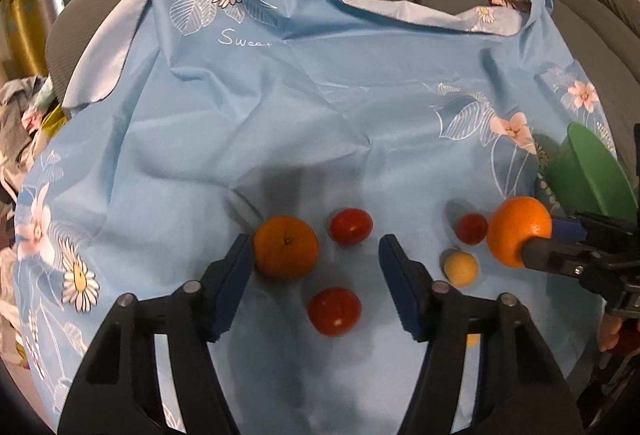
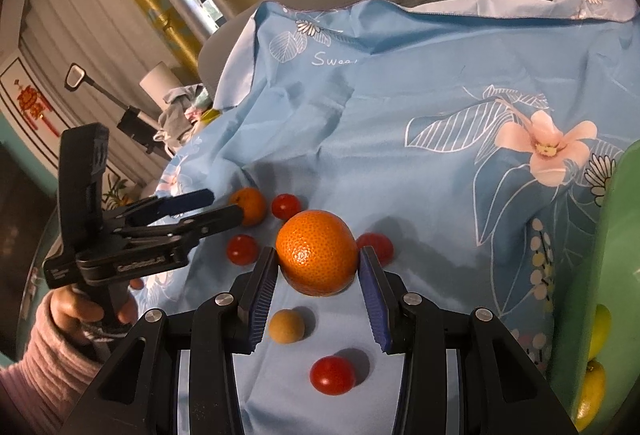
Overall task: Organize fruits
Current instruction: 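Grasp the small orange with the left tool while the right tool holds the large orange, then carry both oranges over the green bowl and open both tools to drop them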
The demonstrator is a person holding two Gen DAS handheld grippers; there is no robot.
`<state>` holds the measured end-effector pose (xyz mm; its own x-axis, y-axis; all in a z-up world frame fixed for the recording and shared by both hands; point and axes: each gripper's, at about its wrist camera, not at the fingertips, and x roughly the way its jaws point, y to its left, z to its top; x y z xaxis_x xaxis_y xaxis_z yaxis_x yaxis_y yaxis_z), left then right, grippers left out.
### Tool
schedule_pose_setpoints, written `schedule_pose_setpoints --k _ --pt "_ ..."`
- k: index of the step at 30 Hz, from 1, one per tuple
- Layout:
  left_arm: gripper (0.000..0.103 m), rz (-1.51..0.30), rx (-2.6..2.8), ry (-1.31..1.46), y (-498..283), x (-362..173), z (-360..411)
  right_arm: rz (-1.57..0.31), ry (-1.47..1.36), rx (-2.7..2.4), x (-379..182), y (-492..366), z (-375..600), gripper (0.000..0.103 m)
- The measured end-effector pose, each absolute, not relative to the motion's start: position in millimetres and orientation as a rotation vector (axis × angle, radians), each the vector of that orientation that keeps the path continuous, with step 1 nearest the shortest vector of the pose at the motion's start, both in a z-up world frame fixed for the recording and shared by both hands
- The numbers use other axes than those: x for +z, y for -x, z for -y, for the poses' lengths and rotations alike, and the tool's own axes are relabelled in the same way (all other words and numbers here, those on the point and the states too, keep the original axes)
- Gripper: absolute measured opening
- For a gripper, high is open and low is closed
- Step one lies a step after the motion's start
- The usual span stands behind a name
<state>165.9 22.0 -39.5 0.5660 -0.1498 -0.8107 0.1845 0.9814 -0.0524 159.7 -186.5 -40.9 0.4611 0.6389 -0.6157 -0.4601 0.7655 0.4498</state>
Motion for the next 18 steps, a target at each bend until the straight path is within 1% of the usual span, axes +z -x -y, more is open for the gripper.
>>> schedule_pose_setpoints --k 4,5,12,15,16,17,18 --pt "0.057 -0.989 -0.181 -0.083 -179.8 -49.9 -22.6 -0.855 -0.236 0.686 -41.0 -159.6 187.5 0.043" --pt "0.053 -0.998 -0.178 -0.098 -182.6 -53.0 -22.6 -0.855 -0.237 0.687 -41.1 -159.8 187.7 0.043" --pt "0.055 -1.068 -0.229 -0.389 -189.1 -64.2 -4.2 -0.862 -0.243 0.686 -44.1 -160.1 189.3 0.043" --pt "0.054 -1.096 -0.258 -0.415 -197.2 -66.6 -8.0 -0.863 -0.245 0.69 -44.7 -158.7 189.4 0.043" --pt "0.052 -1.106 -0.259 -0.411 -200.2 -68.1 -9.3 -0.863 -0.247 0.69 -44.9 -158.8 189.5 0.043" --pt "0.042 -1.123 -0.254 -0.413 -203.8 -71.9 -10.1 -0.863 -0.249 0.692 -44.6 -158.5 190.2 0.043" --pt "0.042 -1.129 -0.239 -0.427 -205.3 -76.8 -9.8 -0.862 -0.25 0.695 -44.3 -157.7 190.5 0.043"
